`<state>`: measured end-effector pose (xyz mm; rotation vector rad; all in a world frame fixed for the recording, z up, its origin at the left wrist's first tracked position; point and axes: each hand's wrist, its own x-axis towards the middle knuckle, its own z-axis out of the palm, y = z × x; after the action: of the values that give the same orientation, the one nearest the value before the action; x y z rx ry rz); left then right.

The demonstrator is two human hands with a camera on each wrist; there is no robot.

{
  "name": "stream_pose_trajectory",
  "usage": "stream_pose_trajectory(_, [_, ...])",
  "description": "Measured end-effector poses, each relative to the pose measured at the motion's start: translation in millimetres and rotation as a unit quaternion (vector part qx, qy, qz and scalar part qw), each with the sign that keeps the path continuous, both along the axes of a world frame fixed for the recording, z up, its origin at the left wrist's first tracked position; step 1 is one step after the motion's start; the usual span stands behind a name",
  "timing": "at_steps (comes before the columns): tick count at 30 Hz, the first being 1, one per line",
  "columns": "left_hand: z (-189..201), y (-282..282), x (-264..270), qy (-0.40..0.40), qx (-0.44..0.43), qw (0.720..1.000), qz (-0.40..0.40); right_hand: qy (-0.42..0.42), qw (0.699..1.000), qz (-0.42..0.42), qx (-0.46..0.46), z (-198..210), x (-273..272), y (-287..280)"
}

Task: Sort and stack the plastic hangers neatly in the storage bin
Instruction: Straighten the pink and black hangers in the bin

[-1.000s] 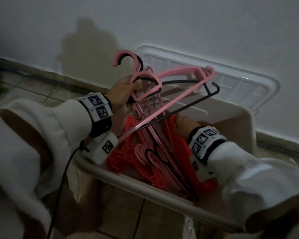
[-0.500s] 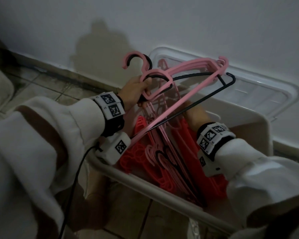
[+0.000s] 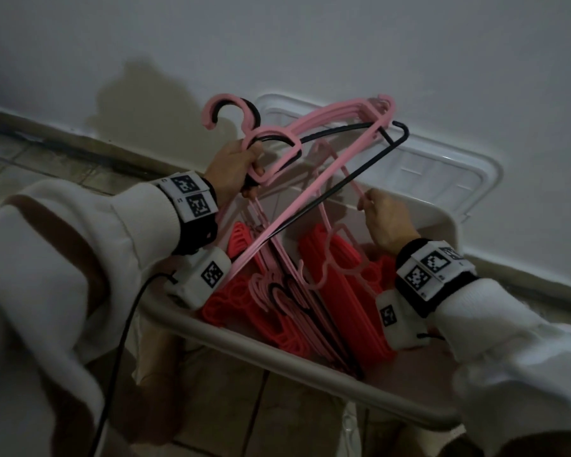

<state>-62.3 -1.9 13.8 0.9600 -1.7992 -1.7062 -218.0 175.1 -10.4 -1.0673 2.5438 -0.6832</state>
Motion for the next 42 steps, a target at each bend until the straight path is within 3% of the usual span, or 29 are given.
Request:
stream_pose_trajectory(4, [-5.1, 5.5, -6.9, -0.009, 0.0, 1.0, -0.007, -0.133, 0.987, -0.085, -0.02, 3.4, -2.2, 21.8])
stream_pose_trajectory(7, [-4.5, 10.9, -10.3, -0.013, 0.001, 1.0, -0.012, -0.272, 0.942, -0.162, -0.114, 10.5, -0.1, 43.3])
stream_pose_trajectory(10, [-3.6, 15.2, -13.1, -0.016, -0.002, 1.0, -0.012, -0.357, 0.886, -0.22, -0.199, 22.9, 3.5, 64.2])
stream_pose_trajectory(15, [-7.3, 23.0, -13.3, -0.041, -0.023, 0.998, -0.031, -0.408, 0.836, -0.192, -0.312, 45.2, 17.1, 90.7])
stream_pose_trajectory(21, [-13.7, 35.0, -6.0, -0.152, -0.055, 0.973, -0.163, -0.383, 0.85, 0.014, -0.362, 79.8, 37.5, 72.3])
stream_pose_trajectory(23, [-15.2, 38.9, -3.0, -0.17, -0.041, 0.964, -0.198, -0.334, 0.87, 0.082, -0.352, 86.6, 44.5, 56.3])
stream_pose_trajectory(27, [-16.1, 44.7, 1.4, -0.188, -0.031, 0.948, -0.256, -0.163, 0.934, 0.235, -0.213, 73.3, 47.5, 33.7])
stream_pose_trajectory(29, [-15.2, 42.3, 4.0, -0.207, -0.046, 0.937, -0.278, -0.105, 0.948, 0.28, -0.114, 52.8, 44.9, 32.9])
stream_pose_trajectory(32, [-19.9, 29.8, 5.5, -0.203, -0.032, 0.931, -0.303, -0.097, 0.945, 0.311, -0.028, 26.2, 36.9, 39.4])
stream_pose_trajectory(34, [-19.0, 24.8, 9.0, -0.199, 0.055, 0.936, -0.284, -0.109, 0.943, 0.314, 0.009, 18.0, 29.2, 42.9])
stream_pose_trajectory(37, [-24.4, 15.7, 11.9, -0.123, 0.2, 0.933, -0.273, -0.086, 0.939, 0.332, 0.038, 12.0, 25.3, 40.8])
stream_pose_trajectory(40, [-26.5, 14.7, 12.7, -0.111, 0.202, 0.92, -0.315, -0.076, 0.927, 0.363, 0.057, 6.3, 33.8, 30.1])
stream_pose_trajectory(42, [-23.2, 21.8, 12.9, -0.14, 0.141, 0.925, -0.323, -0.07, 0.924, 0.371, 0.067, 0.0, 41.9, 21.6])
